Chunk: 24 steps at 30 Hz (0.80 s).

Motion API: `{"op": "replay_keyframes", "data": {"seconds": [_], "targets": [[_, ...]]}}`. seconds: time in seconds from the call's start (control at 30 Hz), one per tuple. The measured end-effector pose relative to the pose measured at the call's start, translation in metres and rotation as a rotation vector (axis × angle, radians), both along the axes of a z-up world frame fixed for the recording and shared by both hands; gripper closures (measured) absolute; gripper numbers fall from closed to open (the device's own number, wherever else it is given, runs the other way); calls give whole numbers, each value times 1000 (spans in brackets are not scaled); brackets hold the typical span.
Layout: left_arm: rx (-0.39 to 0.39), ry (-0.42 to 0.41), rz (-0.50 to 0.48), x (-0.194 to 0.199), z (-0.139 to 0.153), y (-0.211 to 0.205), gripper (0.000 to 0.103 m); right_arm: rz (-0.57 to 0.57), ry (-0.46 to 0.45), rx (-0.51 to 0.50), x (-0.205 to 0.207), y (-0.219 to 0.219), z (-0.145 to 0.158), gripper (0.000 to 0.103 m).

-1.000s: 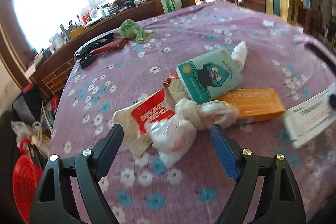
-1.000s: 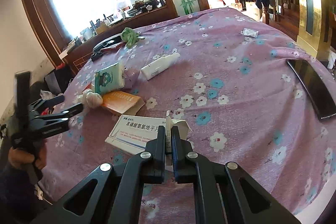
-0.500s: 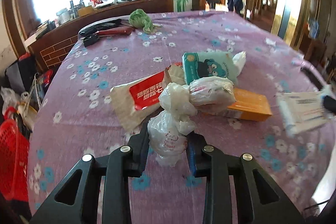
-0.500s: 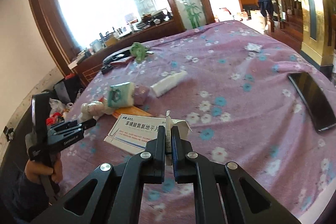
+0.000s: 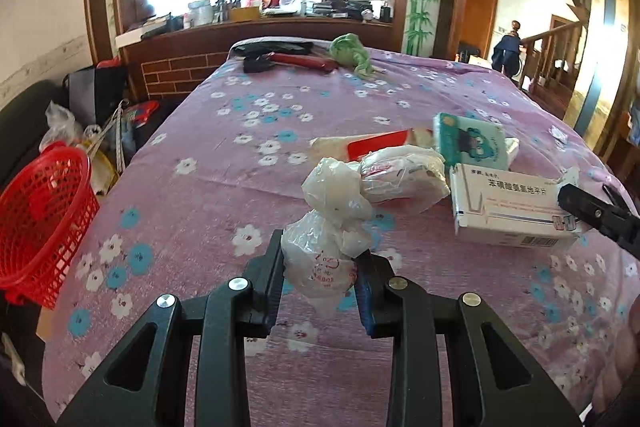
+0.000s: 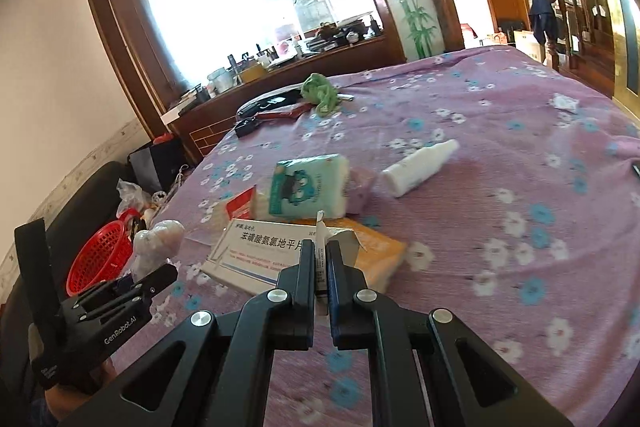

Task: Collect trash
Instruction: 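Grasp the flat white medicine box with the right tool while the left tool grasps a white plastic bag, then hold the white bag and medicine box above the table in both tools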

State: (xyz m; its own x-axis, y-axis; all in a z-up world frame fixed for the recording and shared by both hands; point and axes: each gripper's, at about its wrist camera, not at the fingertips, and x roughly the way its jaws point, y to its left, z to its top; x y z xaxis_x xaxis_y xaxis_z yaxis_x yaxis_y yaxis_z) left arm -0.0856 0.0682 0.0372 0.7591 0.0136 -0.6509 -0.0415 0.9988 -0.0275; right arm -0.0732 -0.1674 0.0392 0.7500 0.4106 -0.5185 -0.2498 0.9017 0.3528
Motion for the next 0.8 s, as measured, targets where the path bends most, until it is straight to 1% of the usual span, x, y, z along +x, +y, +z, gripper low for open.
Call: {"op": "replay_keyframes", "data": {"seconds": [0.1,0.2,0.33,0.57,0.8], "targets": [[-16,-2,-4,-1,0,3,73,15,1,6,4,6,-6,97],[-9,3,-5,0,-1,1,73,23,7,10,9,8,-9,97],[7,-2,0,-1,-2,0,73,30,-17,8,9,10,-8,97],[-8,-1,12,0,-2,4,73,47,-23,41,8,5,-9,97],[-4,4,22,0,-3,4,73,57,-41,26,4,6,-6,97]]}}
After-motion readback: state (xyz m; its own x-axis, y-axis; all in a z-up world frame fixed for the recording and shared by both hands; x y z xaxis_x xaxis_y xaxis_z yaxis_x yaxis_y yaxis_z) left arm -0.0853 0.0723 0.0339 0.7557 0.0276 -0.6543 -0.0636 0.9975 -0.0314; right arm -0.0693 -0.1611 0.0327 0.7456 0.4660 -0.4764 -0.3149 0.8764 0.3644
